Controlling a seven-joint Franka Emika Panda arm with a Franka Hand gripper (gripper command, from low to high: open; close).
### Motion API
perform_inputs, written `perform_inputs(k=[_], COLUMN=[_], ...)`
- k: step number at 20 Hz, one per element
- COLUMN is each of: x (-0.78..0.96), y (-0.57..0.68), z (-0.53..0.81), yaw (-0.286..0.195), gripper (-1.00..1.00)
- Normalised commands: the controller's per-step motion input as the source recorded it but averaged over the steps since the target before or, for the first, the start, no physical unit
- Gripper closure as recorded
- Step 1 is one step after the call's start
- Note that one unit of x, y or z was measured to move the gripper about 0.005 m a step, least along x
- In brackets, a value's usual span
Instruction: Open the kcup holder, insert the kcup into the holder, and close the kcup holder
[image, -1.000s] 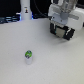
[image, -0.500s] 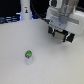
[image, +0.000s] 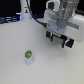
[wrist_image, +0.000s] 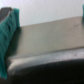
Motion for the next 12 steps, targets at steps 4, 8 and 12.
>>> perform_inputs(k=[4, 8, 12], x=[0.45, 0.31, 0.28], y=[-0.24, -0.29, -0.4], z=[0.23, 0.28, 0.31], yaw=[-0.111, -0.139, -0.163], gripper=[-1.0, -1.0, -1.0])
